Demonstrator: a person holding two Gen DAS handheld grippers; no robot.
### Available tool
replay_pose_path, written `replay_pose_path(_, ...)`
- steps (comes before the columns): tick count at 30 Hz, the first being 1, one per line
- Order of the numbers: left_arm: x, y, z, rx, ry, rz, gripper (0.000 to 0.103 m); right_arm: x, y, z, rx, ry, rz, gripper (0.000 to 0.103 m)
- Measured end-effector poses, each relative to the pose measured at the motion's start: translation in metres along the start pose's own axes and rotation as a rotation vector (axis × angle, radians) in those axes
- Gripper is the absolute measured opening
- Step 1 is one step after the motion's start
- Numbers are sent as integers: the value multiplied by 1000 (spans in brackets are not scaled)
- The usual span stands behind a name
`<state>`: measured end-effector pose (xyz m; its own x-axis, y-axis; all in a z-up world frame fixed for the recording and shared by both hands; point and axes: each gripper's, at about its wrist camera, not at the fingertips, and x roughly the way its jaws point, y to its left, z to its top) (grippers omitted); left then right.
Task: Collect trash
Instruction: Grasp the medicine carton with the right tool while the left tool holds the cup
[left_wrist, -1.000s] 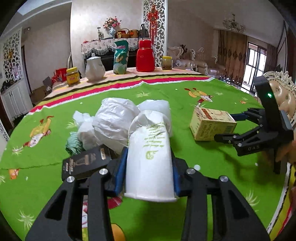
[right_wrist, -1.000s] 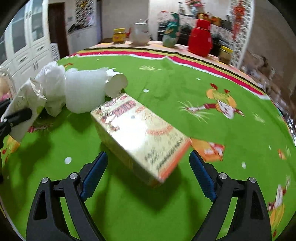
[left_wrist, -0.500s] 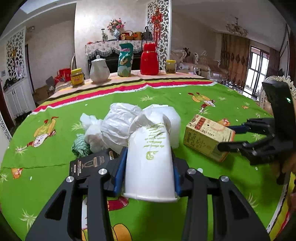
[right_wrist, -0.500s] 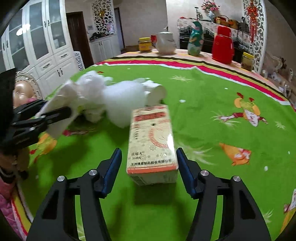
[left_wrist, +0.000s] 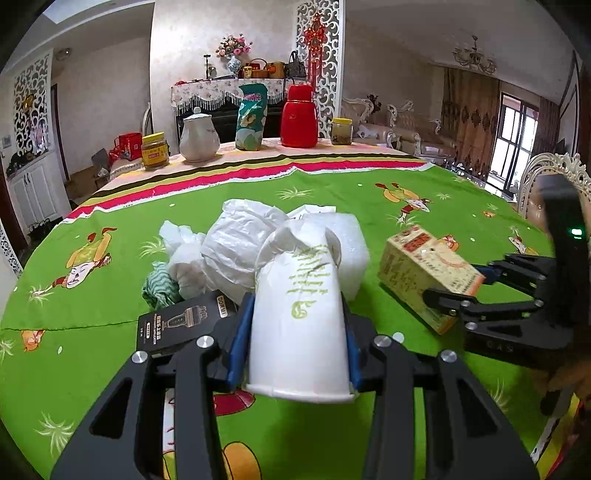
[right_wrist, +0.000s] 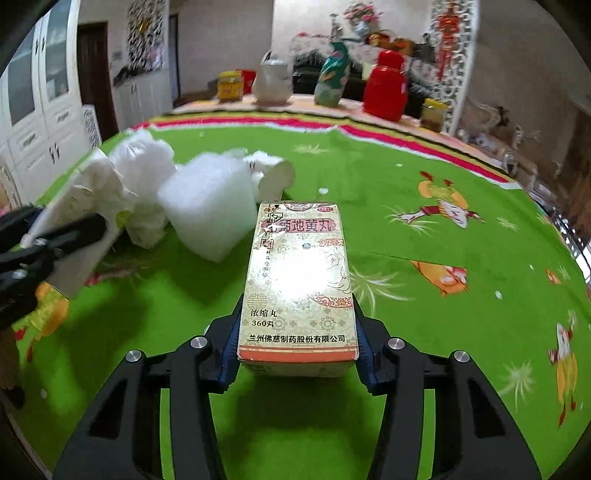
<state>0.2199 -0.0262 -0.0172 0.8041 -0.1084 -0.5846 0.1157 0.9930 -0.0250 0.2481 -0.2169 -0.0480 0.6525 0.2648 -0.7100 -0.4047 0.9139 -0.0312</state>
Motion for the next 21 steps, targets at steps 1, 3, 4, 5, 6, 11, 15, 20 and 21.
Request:
replay_pose_path(1,-1,-1,0,2,0,-1,41,-4,1,-1,13,-8,1,48)
replay_pose_path(3,-1,-2,-1,6,-1,-2,41,-18,5,-4,36,-38,-10,48)
replay_pose_path(4,-2,-2,-1,7,-3,-2,41,-24,7,-5,44,-50,-15,48)
replay_pose_path(5,-2,-1,0,6,-5,-2,41,-28,8,-6,51,-57,-18,48)
replay_pose_path(6,-3,-1,0,4,-7,-2,41,-32,10,-7,63,-67,-20,48)
replay_pose_path(11,-3,0,0,5,-11,4,41,-49,16,-13,97,-95,-26,48)
replay_pose_path(15,-3,-2,-1,15,-9,10,41,-61,21,-18,123,-111,-14,48)
replay_pose_path(20,-3,-4,-2,26,-15,14,41,-78,28,-27,136,-139,-26,48)
replay_pose_path(21,-3,-4,-2,29,-16,16,41,-81,28,-29,150,-144,-18,48)
